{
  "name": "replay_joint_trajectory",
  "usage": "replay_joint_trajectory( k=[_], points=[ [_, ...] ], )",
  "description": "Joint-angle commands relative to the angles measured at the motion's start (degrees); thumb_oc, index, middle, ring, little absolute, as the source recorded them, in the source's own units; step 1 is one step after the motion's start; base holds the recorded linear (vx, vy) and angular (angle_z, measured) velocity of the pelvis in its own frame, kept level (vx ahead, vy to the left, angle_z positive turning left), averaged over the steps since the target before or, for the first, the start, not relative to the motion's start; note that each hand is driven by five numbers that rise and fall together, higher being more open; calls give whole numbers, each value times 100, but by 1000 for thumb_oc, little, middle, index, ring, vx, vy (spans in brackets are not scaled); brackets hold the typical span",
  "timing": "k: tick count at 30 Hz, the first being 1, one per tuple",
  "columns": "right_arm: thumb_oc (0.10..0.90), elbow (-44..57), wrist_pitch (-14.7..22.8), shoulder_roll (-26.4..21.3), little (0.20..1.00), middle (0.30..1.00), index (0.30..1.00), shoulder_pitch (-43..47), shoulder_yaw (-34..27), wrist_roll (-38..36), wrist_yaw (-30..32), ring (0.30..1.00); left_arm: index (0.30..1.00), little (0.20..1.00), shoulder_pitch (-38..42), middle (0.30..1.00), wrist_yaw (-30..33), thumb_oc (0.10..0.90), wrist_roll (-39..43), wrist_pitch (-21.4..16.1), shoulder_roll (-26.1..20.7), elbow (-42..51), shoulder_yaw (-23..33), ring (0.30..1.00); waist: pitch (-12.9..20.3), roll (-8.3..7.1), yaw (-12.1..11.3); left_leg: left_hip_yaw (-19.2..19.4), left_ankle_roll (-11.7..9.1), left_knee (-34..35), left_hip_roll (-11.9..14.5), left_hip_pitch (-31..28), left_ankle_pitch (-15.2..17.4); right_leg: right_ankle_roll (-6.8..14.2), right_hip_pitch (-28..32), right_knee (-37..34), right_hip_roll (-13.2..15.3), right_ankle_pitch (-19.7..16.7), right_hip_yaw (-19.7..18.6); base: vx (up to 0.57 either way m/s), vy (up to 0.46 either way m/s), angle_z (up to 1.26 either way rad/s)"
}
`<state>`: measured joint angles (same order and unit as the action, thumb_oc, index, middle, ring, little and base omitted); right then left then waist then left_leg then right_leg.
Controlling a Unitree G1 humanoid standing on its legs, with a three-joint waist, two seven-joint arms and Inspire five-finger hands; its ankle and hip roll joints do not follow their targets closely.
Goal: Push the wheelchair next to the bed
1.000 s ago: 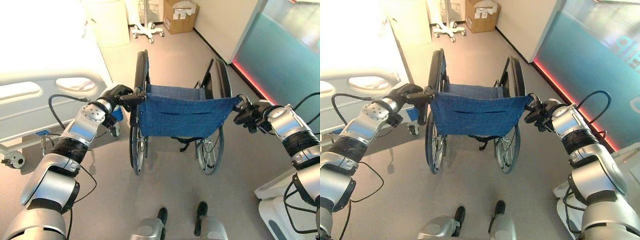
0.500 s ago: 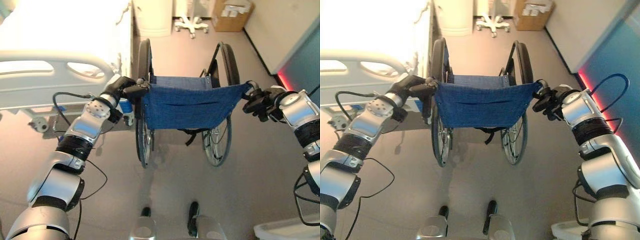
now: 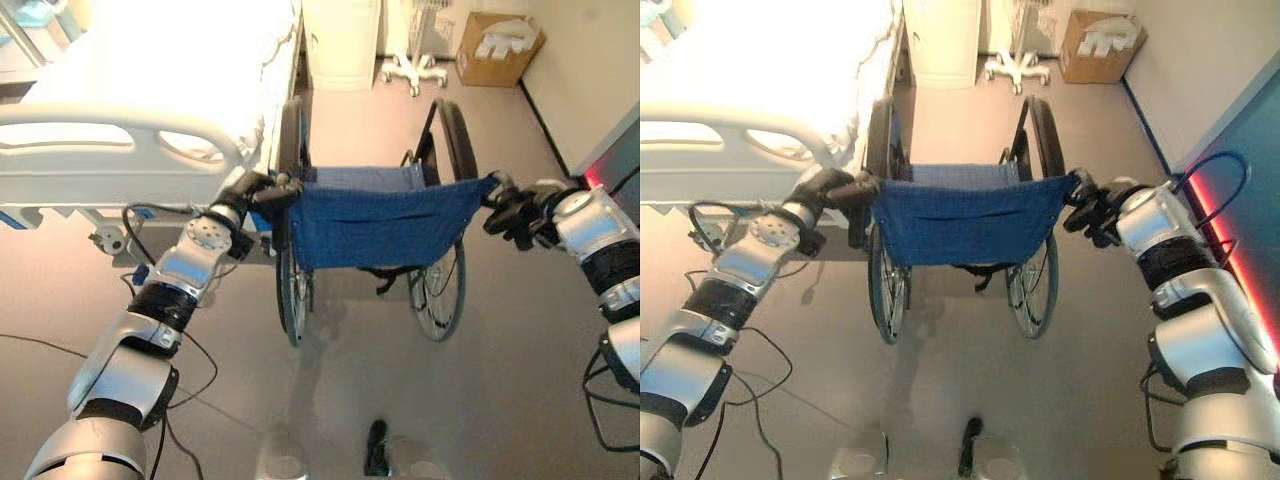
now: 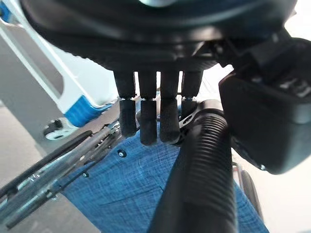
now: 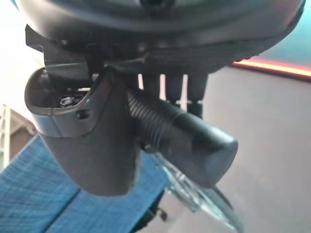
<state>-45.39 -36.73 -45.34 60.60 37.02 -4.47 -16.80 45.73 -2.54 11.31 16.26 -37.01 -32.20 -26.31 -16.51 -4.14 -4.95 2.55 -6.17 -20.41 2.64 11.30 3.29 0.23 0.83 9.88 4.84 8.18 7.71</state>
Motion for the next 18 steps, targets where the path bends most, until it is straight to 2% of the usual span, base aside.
replay_joint_trajectory(
  k=[1,3,4,5,6,8,9,11,12,14,16,18],
  points=[
    [400,882,1121,322,300,300,300,502,412,522,58,300,300,300,-213,300,-166,400,-299,-190,192,457,-633,300,-341,395,-370,558,247,976,-562,666,-1493,139,919,-134,-777,-202,322,605,-79,-35],
    [400,845,1262,397,300,300,300,465,390,573,24,300,300,300,-294,300,-181,400,-279,-205,64,450,-537,300,-366,432,-567,593,272,1290,-697,720,-1663,143,1128,-85,-892,-81,152,480,-8,-100],
    [400,837,1361,443,300,300,300,493,380,651,-51,300,300,300,-330,300,-236,400,-305,-266,-37,383,-429,300,-349,459,-647,783,340,1332,-650,704,-1606,135,1180,-7,-946,47,138,459,54,-158],
    [400,819,1422,475,300,300,300,516,394,689,-84,300,300,300,-349,300,-270,400,-317,-314,-72,317,-360,300,-309,465,-665,960,432,1330,-576,621,-1447,139,1153,109,-944,133,169,519,153,-174],
    [400,752,1552,554,300,300,300,487,379,693,-133,300,300,300,-369,300,-310,400,-232,-315,-104,195,-295,300,-213,410,-672,1067,666,1165,-537,477,-1032,195,1104,547,-839,251,183,464,167,-129],
    [400,727,1711,616,300,300,300,285,295,630,-159,300,300,300,-316,300,-442,400,-138,-301,-225,55,-321,300,-44,264,-762,949,903,903,-555,511,-693,313,1204,998,-736,157,166,566,127,-90],
    [400,858,1858,569,300,300,300,-56,212,550,-189,300,300,300,-349,300,-635,400,-261,-211,-320,75,-297,300,147,115,-834,893,1087,904,-583,390,-579,691,1198,1834,-579,-542,211,569,92,-47],
    [400,983,1924,505,300,300,300,-255,164,505,-210,300,300,300,-421,300,-659,400,-343,-243,-337,53,-292,300,230,114,-821,763,1138,973,-601,240,-560,915,1015,2413,-493,-1017,155,475,96,9],
    [400,1095,1914,452,300,300,300,-357,154,464,-230,300,300,300,-481,300,-629,400,-364,-274,-321,20,-282,300,289,187,-775,607,1147,1004,-572,102,-535,953,763,2724,-454,-1223,102,436,92,38],
    [400,1139,1876,439,300,300,300,-400,131,520,-323,300,300,300,-525,300,-547,400,-307,-386,-271,-97,-313,300,288,250,-650,352,1148,1038,-631,-126,-465,876,344,2864,-257,-1148,121,442,61,8],
    [400,1019,1826,536,300,300,300,-294,168,538,-262,300,300,300,-467,300,-454,400,-307,-510,-187,-230,-362,300,203,368,-484,0,1125,1046,-635,-400,-367,756,-344,2425,-66,-1098,59,399,-39,-10],
    [400,883,1763,628,300,300,300,-136,207,487,-88,300,300,300,-349,300,-248,400,-312,-678,-97,-316,-427,300,-27,382,-282,-353,1123,922,-718,-620,-139,708,-1150,1818,206,-1294,-2,303,-151,19]
  ],
)
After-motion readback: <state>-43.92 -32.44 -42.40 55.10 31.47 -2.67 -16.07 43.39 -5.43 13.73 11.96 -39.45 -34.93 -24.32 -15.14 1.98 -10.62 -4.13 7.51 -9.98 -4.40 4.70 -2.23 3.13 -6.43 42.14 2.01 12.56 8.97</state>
